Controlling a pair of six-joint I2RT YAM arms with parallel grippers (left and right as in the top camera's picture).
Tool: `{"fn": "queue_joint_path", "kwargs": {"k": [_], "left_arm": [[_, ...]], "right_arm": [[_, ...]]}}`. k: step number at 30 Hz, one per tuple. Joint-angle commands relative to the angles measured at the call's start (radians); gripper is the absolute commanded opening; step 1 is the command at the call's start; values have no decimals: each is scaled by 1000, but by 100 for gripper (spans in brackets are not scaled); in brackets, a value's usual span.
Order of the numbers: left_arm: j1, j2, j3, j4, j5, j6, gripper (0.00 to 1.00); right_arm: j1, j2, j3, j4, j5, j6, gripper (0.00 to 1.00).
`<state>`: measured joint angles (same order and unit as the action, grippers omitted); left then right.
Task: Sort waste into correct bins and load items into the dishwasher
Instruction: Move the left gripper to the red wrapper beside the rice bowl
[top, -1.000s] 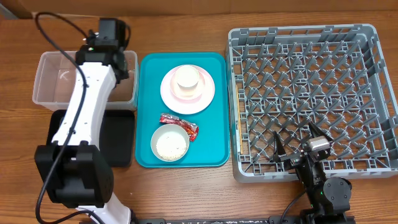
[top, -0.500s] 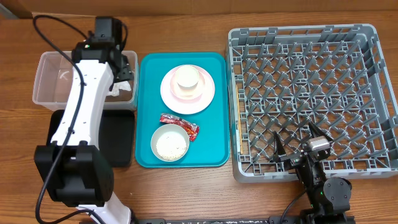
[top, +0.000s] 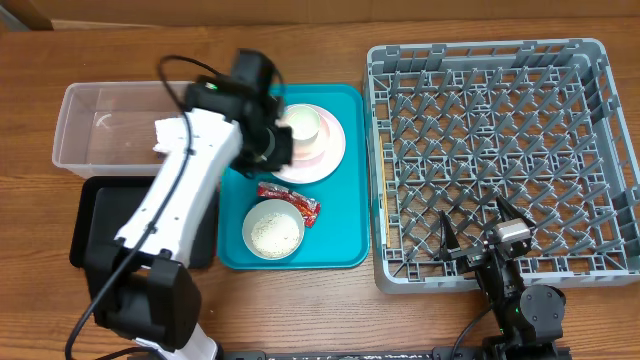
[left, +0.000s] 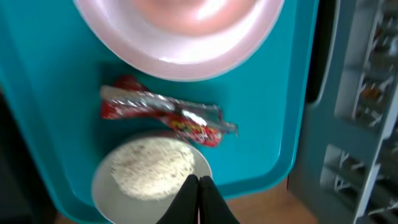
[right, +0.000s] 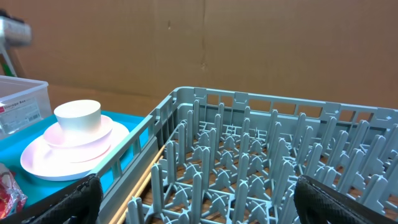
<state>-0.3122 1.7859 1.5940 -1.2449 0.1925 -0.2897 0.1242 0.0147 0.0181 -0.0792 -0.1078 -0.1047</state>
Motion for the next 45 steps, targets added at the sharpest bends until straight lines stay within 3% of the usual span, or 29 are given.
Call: {"fn": "queue_joint_path", "kwargs": {"k": [1, 12, 16, 32, 45], "left_arm": [[-63, -19, -69, 5, 9, -47, 7], [-315, -19, -296, 203, -1, -138, 8], [-367, -19, -363, 242, -113, -203, 8], [-373, -19, -397, 172, -368, -242, 9], [-367, -19, -397, 171, -416, -250, 11]], "right_arm": [[-4, -12, -10, 5, -6, 0, 100], [-4, -12, -10, 5, -6, 0, 100], [-4, -11, -10, 5, -6, 0, 100], [-4, -12, -10, 5, -6, 0, 100], [-4, -12, -10, 5, -6, 0, 100]]}}
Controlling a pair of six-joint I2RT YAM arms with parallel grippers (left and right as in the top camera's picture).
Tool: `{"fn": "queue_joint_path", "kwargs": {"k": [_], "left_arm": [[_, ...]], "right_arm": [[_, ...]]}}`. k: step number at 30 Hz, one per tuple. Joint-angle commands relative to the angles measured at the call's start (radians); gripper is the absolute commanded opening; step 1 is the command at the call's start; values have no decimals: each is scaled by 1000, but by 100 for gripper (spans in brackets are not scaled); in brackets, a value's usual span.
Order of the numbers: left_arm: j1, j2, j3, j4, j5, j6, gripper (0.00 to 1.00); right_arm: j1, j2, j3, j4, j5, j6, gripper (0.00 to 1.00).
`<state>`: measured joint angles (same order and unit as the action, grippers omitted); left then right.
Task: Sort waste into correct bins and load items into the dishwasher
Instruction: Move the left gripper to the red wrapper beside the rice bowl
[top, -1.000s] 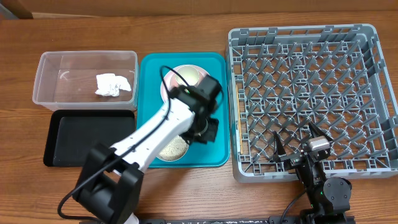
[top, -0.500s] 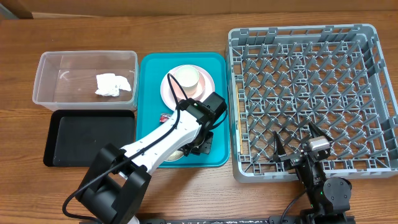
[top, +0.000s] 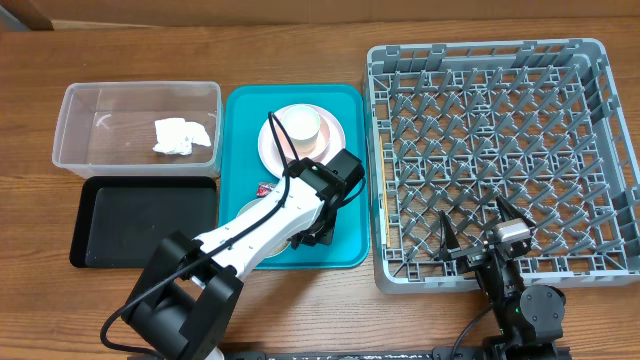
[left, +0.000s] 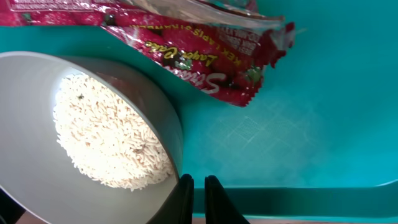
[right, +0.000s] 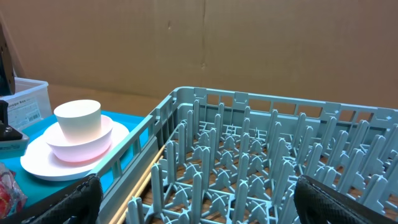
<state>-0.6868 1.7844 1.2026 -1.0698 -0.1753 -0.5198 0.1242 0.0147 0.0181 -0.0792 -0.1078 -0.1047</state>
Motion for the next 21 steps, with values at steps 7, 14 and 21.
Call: {"fn": "queue_joint_path", "kwargs": {"k": [7, 14, 21], "left_arm": [[9, -17, -5, -18, -85, -29, 12], [10, -17, -5, -40, -121, -46, 16], [14, -17, -5, -43, -124, -46, 16]], "right_arm": [[-4, -12, -10, 5, -6, -1, 100], [-4, -11, -10, 5, -6, -1, 100], [-4, -11, -10, 5, -6, 0, 100]]}}
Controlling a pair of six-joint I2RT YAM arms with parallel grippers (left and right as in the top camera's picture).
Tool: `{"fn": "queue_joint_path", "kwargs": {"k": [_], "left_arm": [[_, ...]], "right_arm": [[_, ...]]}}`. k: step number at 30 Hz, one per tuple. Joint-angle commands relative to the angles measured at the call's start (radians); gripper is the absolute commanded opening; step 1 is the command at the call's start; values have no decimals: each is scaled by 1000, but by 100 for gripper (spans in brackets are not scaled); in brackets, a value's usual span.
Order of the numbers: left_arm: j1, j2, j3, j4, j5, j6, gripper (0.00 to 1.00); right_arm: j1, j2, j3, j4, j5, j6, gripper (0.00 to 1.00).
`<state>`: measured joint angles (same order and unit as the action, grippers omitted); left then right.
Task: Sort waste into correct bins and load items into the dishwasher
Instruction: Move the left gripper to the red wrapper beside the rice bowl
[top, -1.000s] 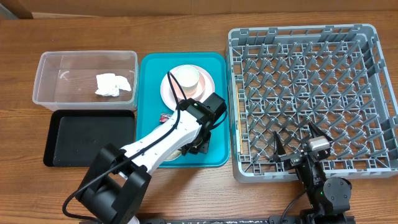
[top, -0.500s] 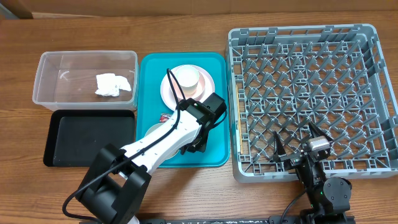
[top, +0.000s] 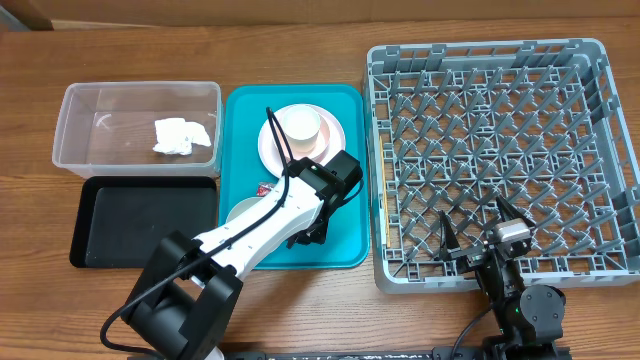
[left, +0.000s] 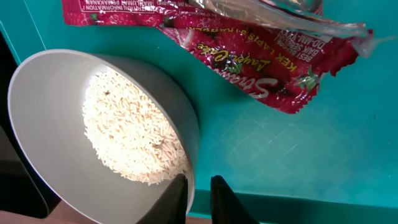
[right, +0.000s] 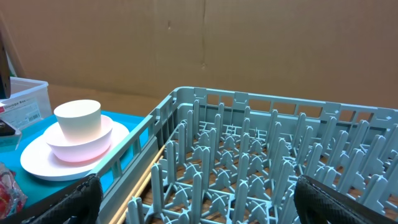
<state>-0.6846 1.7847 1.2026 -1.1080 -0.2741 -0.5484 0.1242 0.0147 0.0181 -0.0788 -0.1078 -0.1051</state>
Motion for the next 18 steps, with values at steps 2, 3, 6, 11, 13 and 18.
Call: {"fn": "queue_joint_path", "kwargs": {"k": [2, 3, 6, 11, 13, 18], "left_arm": [[13, -18, -5, -5, -26, -17, 17], [13, -18, -6, -5, -25, -18, 17], [13, -18, -5, 0, -24, -36, 15], [13, -18, 1, 9, -18, -35, 4], [16, -18, 16, 0, -21, -35, 4], [24, -18, 61, -3, 49, -35, 4]], "right_arm": [[-4, -12, -10, 5, -6, 0, 100], [-4, -12, -10, 5, -6, 0, 100], [-4, -12, -10, 5, -6, 0, 100], [-4, -11, -10, 5, -6, 0, 100], [-4, -12, -10, 5, -6, 0, 100], [-4, -11, -10, 5, -6, 0, 100]]}}
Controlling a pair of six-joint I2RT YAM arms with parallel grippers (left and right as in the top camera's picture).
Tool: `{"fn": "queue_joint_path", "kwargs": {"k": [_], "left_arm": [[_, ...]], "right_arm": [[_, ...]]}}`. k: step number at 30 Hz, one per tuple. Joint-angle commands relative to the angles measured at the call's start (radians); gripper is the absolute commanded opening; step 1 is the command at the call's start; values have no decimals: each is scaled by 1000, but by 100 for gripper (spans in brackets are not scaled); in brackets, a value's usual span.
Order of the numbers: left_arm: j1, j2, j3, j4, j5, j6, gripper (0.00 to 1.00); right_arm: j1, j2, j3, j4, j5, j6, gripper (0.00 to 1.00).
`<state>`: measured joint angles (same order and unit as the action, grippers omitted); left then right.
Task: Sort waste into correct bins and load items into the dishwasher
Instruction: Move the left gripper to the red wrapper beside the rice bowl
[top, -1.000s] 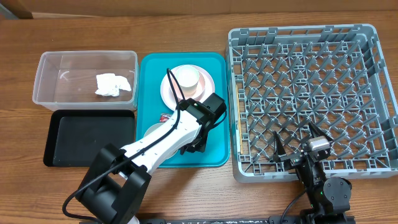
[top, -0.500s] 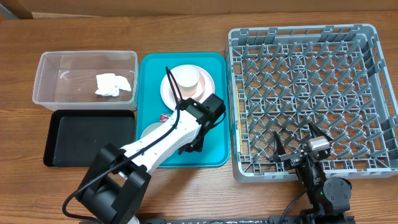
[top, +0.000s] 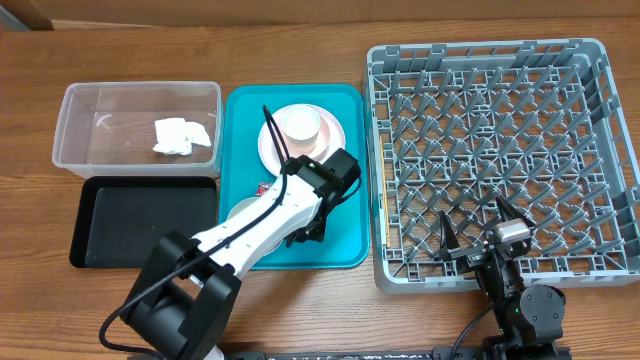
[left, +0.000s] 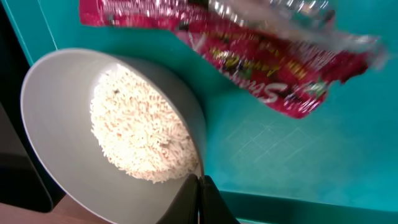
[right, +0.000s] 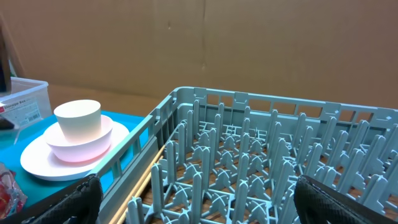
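A grey bowl of white rice sits at the front of the teal tray. My left gripper is shut on the bowl's right rim, one finger inside and one outside. A red snack wrapper lies just behind the bowl. In the overhead view the left gripper hides most of the bowl. A pink plate carrying a white cup stands at the tray's back. The right gripper rests open over the near edge of the grey dish rack.
A clear bin holding a crumpled tissue stands at the back left, a black tray in front of it. Wooden chopsticks lie along the rack's left wall. The rack's upright pegs fill its floor.
The left fingers, apart on either side of the bowl's rim before, are now shut on it. The wrist view has shifted slightly and the wrapper looks blurred. The right arm is unchanged.
The left gripper first hung shut above the tray near the pink plate. It then stood low at the rice bowl's right rim with fingers slightly apart, then wider astride the rim. Now they are shut on the rim. The right gripper stayed open at the rack.
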<state>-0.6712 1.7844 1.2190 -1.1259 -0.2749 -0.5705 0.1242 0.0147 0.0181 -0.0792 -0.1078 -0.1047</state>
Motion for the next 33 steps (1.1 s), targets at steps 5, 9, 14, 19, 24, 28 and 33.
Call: {"fn": "queue_joint_path", "kwargs": {"k": [5, 9, 14, 19, 24, 28, 33], "left_arm": [[10, -17, 33, 29, 111, -13, 4], [11, -17, -26, 72, 110, -13, 4], [12, -17, -77, 95, 38, -13, 4], [14, -17, -90, 90, -34, -13, 4], [40, -17, -90, 91, -57, -13, 4], [71, -18, -90, 110, -6, -13, 9], [95, -18, -89, 165, 114, -9, 13]], "right_arm": [[-4, -12, -10, 5, -6, -1, 100], [-4, -12, -10, 5, -6, 0, 100], [-4, -12, -10, 6, -6, 0, 100], [-4, -11, -10, 5, -6, 0, 100], [-4, -12, -10, 5, -6, -1, 100], [-4, -12, -10, 5, -6, 0, 100], [-4, -12, -10, 5, -6, 0, 100]]}}
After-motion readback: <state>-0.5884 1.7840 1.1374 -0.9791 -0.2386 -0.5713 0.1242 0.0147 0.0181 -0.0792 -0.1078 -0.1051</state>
